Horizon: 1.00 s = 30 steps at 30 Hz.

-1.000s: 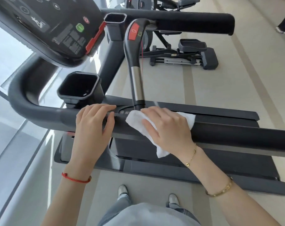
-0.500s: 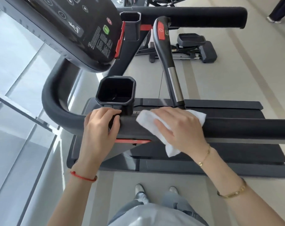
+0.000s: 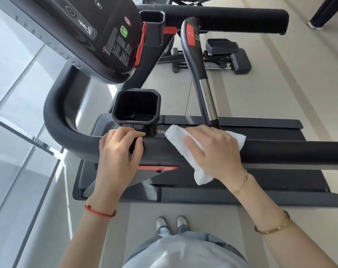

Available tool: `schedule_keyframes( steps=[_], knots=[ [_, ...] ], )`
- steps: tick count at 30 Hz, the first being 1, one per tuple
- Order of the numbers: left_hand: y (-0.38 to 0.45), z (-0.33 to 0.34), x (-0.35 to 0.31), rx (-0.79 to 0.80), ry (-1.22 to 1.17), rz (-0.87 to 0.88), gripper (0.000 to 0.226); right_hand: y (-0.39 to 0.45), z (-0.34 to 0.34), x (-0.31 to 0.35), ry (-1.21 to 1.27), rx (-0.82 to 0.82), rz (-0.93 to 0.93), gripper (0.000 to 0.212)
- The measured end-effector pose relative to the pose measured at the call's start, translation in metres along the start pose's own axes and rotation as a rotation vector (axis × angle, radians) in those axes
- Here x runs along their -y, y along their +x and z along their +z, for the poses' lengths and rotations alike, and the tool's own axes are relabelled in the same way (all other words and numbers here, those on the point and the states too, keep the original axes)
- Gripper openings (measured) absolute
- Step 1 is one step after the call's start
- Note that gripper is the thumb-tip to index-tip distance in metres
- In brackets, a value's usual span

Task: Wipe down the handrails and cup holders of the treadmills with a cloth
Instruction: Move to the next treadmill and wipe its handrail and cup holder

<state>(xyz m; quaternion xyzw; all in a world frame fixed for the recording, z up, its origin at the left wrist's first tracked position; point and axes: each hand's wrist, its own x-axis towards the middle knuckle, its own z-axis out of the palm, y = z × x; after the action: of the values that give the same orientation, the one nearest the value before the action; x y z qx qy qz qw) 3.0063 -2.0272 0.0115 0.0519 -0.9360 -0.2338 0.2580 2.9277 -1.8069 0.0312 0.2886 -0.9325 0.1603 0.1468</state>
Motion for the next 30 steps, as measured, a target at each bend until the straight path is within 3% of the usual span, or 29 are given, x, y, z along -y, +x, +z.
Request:
schedule_keyframes(
  steps=[2,6,9,15,22,24,27,30],
  knots=[
    [0.000,-0.001,0.000,0.000,0.000,0.003,0.017,0.010,0.003,0.009,-0.012,0.045,0.074,0.033],
    [0.001,-0.001,0.000,0.009,-0.001,0.002,0.015,0.006,0.021,0.041,0.025,-0.040,-0.119,0.030],
    [0.001,-0.001,0.001,0.017,0.002,-0.002,0.015,-0.003,0.017,0.029,0.062,-0.055,-0.209,0.031],
    [0.001,-0.003,-0.003,0.016,-0.003,-0.014,0.015,0.015,0.004,0.008,-0.023,0.095,0.143,0.038],
    [0.001,-0.001,-0.001,0.006,-0.001,-0.003,0.014,-0.007,0.017,0.026,0.057,-0.026,-0.224,0.033],
    [0.001,-0.001,-0.001,0.011,-0.001,-0.003,0.015,-0.013,0.010,0.006,0.031,-0.056,-0.175,0.030],
    [0.001,0.000,-0.002,0.013,-0.002,-0.013,0.018,0.000,0.000,-0.009,-0.005,-0.033,0.095,0.036],
    [0.001,0.000,-0.002,0.012,0.002,-0.020,0.020,0.011,0.007,0.013,-0.014,0.021,0.045,0.039]
  ],
)
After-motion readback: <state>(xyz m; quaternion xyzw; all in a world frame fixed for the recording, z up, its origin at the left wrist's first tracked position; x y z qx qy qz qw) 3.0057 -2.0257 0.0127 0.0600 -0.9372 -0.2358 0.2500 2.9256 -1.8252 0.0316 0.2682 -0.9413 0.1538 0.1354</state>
